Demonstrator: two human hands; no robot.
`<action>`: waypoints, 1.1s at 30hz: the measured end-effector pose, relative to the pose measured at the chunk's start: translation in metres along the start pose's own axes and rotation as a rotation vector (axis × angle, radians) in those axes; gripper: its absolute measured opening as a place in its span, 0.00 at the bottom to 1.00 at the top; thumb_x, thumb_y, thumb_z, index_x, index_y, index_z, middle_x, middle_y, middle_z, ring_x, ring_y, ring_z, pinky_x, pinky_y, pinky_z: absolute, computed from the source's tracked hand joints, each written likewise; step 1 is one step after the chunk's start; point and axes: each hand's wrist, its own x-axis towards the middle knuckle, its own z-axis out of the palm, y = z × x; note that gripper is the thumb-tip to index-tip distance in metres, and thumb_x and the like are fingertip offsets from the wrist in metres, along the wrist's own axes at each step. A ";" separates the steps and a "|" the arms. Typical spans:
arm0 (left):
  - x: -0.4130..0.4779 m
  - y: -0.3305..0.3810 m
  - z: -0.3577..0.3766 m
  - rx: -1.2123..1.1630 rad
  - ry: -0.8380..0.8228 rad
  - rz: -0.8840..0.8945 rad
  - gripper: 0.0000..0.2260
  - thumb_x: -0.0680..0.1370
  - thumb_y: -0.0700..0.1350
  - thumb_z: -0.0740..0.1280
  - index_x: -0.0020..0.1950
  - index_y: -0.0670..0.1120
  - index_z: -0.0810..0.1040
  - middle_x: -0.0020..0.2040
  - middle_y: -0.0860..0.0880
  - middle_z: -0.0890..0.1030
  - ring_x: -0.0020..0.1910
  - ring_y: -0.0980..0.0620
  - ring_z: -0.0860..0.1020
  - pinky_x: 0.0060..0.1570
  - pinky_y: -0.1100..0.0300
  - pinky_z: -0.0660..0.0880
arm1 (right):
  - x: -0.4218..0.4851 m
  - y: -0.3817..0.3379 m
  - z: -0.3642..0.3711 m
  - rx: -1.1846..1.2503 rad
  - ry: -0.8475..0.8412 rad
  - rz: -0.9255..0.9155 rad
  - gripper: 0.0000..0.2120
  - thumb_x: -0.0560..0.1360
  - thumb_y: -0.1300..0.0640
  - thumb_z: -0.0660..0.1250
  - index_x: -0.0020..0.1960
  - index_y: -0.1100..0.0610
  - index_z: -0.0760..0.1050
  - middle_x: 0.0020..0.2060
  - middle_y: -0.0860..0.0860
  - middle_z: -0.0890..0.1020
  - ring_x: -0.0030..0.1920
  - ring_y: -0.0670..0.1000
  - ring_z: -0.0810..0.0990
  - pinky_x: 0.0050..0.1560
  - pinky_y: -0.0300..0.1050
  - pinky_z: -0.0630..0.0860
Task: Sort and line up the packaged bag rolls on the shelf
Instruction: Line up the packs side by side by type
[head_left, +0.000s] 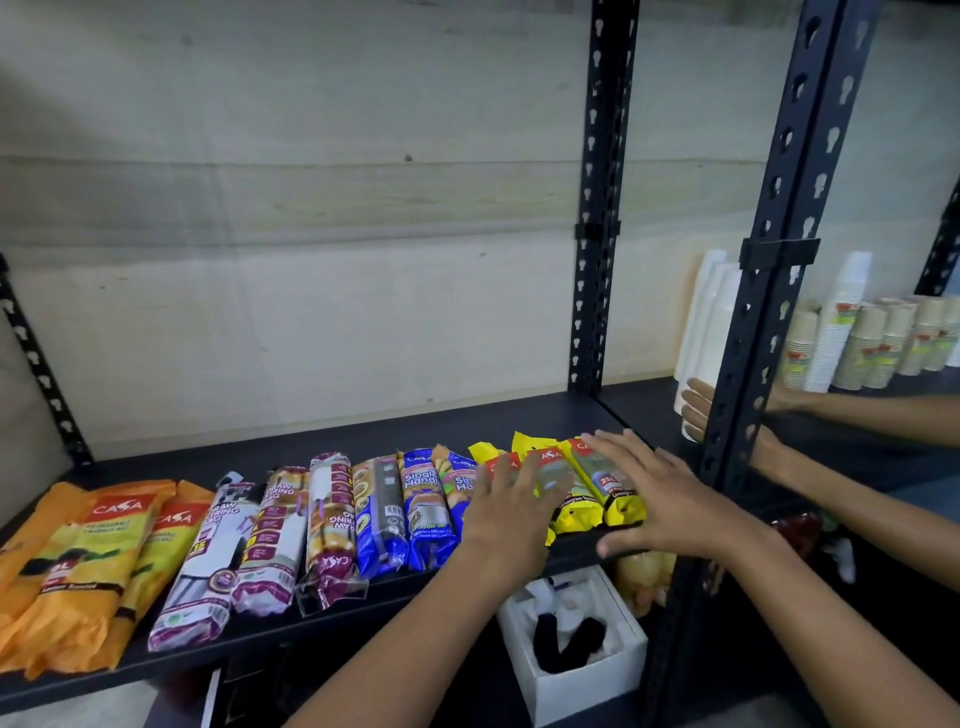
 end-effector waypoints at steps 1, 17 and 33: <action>0.002 -0.001 0.000 -0.005 -0.026 0.031 0.39 0.76 0.46 0.71 0.79 0.59 0.52 0.81 0.45 0.48 0.78 0.34 0.48 0.75 0.36 0.53 | -0.004 0.006 -0.004 0.047 -0.075 0.038 0.54 0.62 0.30 0.75 0.75 0.27 0.42 0.76 0.29 0.43 0.77 0.43 0.51 0.75 0.55 0.58; 0.004 0.009 0.008 -0.044 -0.047 0.032 0.39 0.75 0.36 0.71 0.79 0.54 0.54 0.77 0.43 0.62 0.77 0.32 0.55 0.60 0.35 0.72 | -0.012 0.004 0.010 0.167 -0.036 0.000 0.37 0.77 0.61 0.71 0.74 0.31 0.60 0.78 0.36 0.54 0.76 0.40 0.59 0.73 0.44 0.65; -0.016 0.001 -0.001 -0.136 0.096 0.082 0.33 0.78 0.51 0.69 0.79 0.52 0.57 0.77 0.40 0.61 0.77 0.36 0.56 0.72 0.39 0.60 | -0.019 -0.022 0.008 0.092 -0.063 0.075 0.40 0.70 0.47 0.64 0.74 0.25 0.47 0.77 0.32 0.39 0.77 0.40 0.35 0.75 0.52 0.59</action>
